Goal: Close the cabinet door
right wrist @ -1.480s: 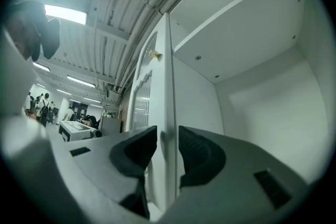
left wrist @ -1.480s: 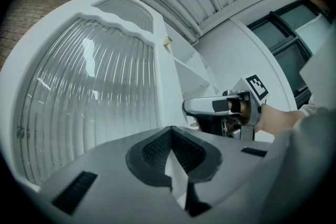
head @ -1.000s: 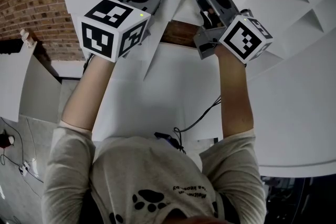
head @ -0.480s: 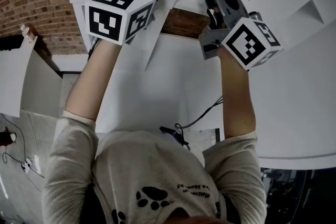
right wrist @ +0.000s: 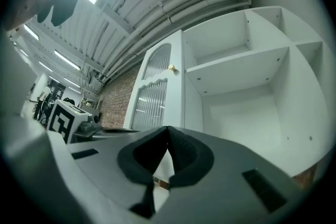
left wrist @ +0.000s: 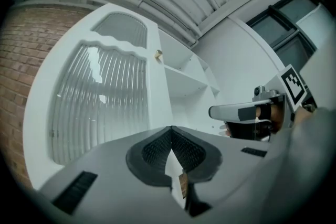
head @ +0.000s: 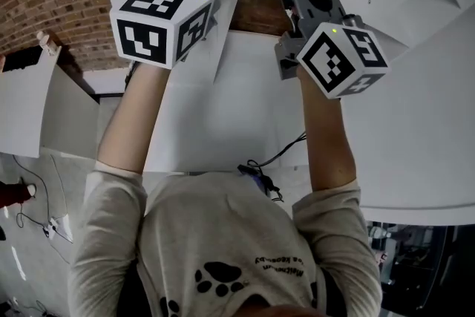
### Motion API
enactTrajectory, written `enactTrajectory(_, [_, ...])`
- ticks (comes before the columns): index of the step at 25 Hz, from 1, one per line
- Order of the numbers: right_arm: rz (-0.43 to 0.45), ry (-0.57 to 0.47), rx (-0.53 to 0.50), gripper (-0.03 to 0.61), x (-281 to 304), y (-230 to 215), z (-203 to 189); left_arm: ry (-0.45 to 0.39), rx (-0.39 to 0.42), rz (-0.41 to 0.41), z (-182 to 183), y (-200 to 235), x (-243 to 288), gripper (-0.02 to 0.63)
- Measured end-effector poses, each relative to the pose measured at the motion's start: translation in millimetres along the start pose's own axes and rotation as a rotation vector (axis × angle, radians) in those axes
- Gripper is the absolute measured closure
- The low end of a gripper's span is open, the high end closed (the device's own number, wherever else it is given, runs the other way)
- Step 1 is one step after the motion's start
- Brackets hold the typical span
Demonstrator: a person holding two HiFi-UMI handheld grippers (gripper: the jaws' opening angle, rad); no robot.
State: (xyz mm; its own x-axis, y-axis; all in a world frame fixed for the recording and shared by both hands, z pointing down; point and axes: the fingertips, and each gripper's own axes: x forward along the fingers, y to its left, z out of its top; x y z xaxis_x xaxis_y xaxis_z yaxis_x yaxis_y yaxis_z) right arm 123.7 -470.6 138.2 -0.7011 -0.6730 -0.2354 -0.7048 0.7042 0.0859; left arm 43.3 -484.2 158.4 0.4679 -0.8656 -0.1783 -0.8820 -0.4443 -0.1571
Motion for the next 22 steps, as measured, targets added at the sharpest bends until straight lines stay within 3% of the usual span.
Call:
enactTrajectory(7, [-0.033,-0.023,0.037,0.569,-24.4,14.4,-16.0,-0.038,0.041,0.082,0.9,-16.9,-46.2,0.604])
enactTrajectory(14, [-0.106,-0.037,-0.062,0.569,-54.8,35.0,-24.3,-0.061,0.079,0.129,-2.6,-36.8,-83.8,0.604])
enactTrajectory(18, [-0.145,-0.009,-0.089,0.569,-73.7,46.2,-45.6,-0.043,0.090,0.168,-17.6,-41.5,-102.3,0.605])
enactTrajectory(22, [-0.178,0.026,-0.080,0.569,-91.1,49.8,-69.3,-0.015,0.053,0.183,-42.7,-47.7,-117.0,0.604])
